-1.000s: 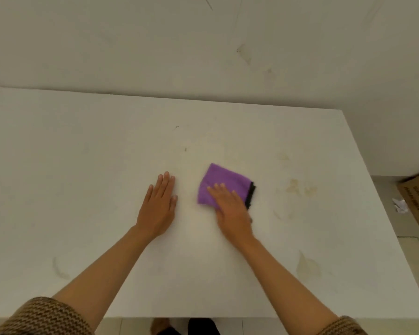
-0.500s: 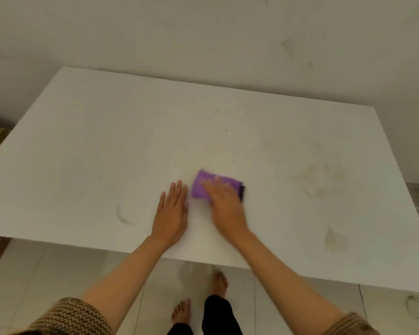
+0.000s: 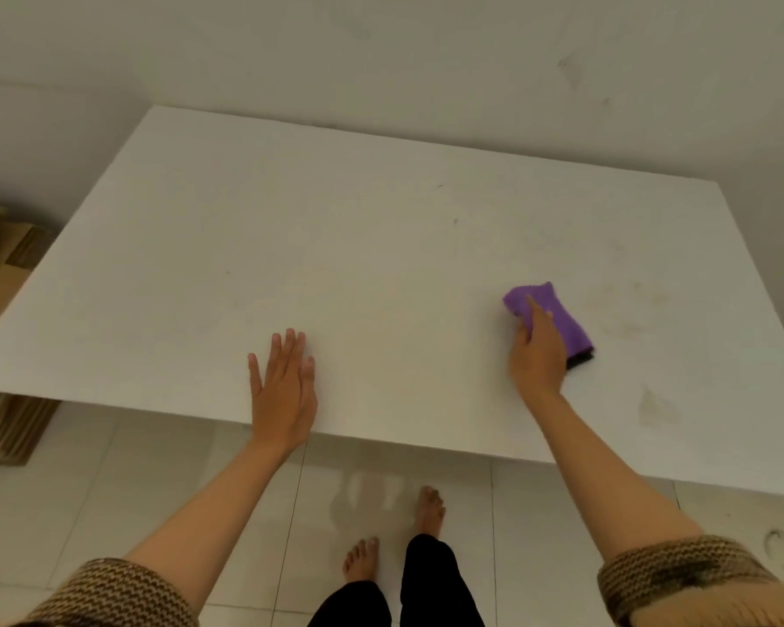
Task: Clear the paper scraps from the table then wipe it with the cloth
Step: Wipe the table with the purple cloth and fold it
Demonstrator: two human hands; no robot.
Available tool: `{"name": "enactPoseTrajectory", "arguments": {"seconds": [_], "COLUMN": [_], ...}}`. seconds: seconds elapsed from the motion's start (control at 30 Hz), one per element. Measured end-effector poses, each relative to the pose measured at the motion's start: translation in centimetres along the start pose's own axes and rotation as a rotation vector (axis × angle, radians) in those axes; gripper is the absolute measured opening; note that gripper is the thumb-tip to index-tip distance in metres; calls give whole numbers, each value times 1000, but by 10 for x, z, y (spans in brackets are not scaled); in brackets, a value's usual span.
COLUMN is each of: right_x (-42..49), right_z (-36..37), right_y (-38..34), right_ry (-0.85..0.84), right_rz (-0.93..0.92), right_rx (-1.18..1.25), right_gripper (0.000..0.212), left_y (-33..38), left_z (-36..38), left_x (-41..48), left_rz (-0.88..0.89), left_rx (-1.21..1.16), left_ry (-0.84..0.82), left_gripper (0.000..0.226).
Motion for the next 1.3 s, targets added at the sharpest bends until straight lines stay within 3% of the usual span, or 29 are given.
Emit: {"name": "enactPoseTrajectory", "arguments": {"seconds": [0.1,0.2,0.27,0.37,0.47,0.77,0.8,0.87,0.97,1.07,1.17,1.3], "right_x": [-78,-195,-242,-238,-184,-3,0,-15,-89,-163,-136,-7], "right_z": [40,104,126,108,70,-63,-65,-54,1,56,55,7], "right_y": [-83,-128,-116,-75,-25,110,100,48,-26,-33,-10,29], "right_ry": [-119,-536,-632,-509,-378,66,91,77,-111,-333,-395,-265], "right_rz": [-336,-590,-641,-737,-650,138,137,-75,-547,-916,-912,-580], "right_rx": [58,-49,-169,-183,-184,-25,36,92,-8,-206,-237,-204], "right_gripper": [41,48,51,52,53,46,45,46,46,51,58,64], "left_y": [-6,-4,-5,-4,7,66,70,79,94,107,121,139], "left_z": [-14,-15,-14,-7,3,29,30,32,35,41,53,75], "left_x": [-7,-10,-12,-14,-11,-3,-2,2,10,21,29,34], "left_rz": [14,44,44,63,83,195,196,201,202,193,209,180], "left_rx": [-28,-56,-79,-50,-53,-95,-102,-119,-154,-156,-116,-73], "left_ry": [45,52,48,-9,-38,-67,-60,-48,-13,8,-13,-30], "left_gripper": [66,64,66,62,57,66,64,59,57,65,65,60]}}
Point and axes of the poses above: each hand's wrist, its own x-axis towards the middle knuckle, its own z-axis out of the palm, y = z × x, the point moved 10 cm from there along x, towards the middle knuckle, and after that the axes turned 15 degrees about z, right-handed, at the moved point
